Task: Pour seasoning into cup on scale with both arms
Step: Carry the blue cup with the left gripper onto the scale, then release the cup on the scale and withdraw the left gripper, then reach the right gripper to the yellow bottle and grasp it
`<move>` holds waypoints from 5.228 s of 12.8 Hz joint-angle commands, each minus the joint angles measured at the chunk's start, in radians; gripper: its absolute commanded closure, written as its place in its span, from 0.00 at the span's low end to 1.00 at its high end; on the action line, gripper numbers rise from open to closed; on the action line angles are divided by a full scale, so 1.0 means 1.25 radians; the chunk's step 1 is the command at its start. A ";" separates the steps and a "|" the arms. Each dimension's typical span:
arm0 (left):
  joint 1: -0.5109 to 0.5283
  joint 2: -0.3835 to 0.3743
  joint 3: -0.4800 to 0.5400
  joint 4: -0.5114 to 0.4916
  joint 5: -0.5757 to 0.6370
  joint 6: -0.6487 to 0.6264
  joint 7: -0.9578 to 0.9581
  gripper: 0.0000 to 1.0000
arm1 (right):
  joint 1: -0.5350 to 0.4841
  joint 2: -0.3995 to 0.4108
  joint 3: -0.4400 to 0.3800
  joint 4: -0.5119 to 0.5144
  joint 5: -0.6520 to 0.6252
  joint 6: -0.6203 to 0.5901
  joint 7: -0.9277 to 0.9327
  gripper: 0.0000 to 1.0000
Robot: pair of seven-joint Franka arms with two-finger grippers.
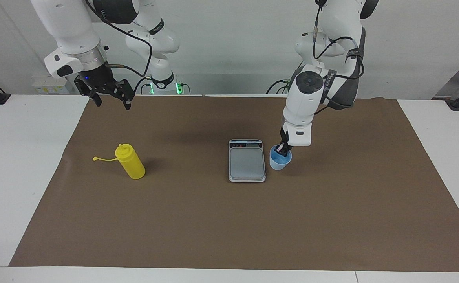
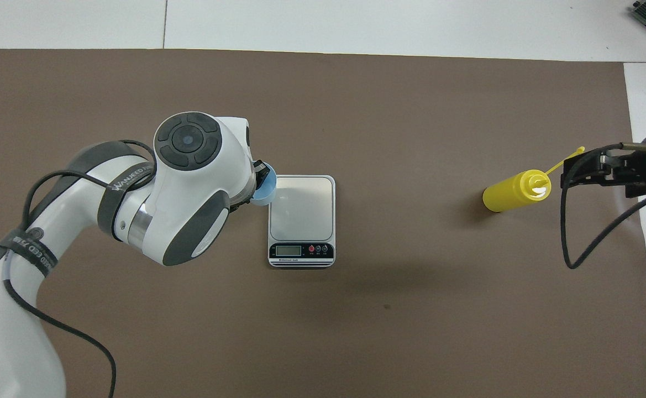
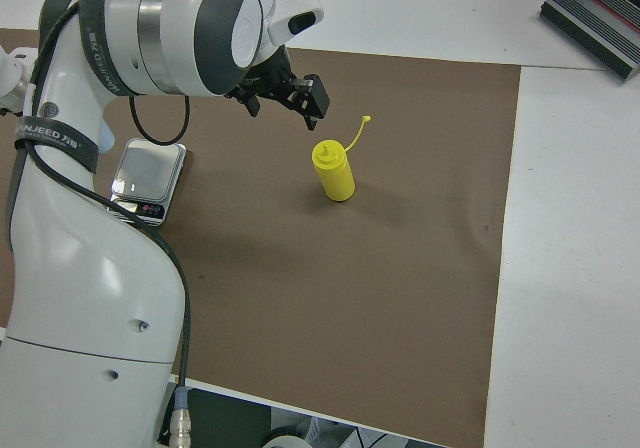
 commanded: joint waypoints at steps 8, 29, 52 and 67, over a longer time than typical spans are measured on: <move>-0.020 0.062 -0.055 0.018 0.066 0.056 -0.143 0.98 | -0.009 -0.013 0.004 -0.015 0.015 -0.003 0.009 0.00; -0.018 0.116 -0.061 0.229 0.083 -0.134 -0.132 0.54 | -0.085 -0.087 -0.001 -0.194 0.116 0.157 -0.328 0.00; 0.041 -0.143 0.403 0.096 -0.096 -0.250 0.929 0.44 | -0.328 0.064 -0.003 -0.515 0.861 0.471 -1.619 0.00; 0.040 -0.225 0.391 0.075 -0.095 -0.277 0.944 0.00 | -0.271 0.204 0.005 -0.514 1.074 0.422 -1.830 0.00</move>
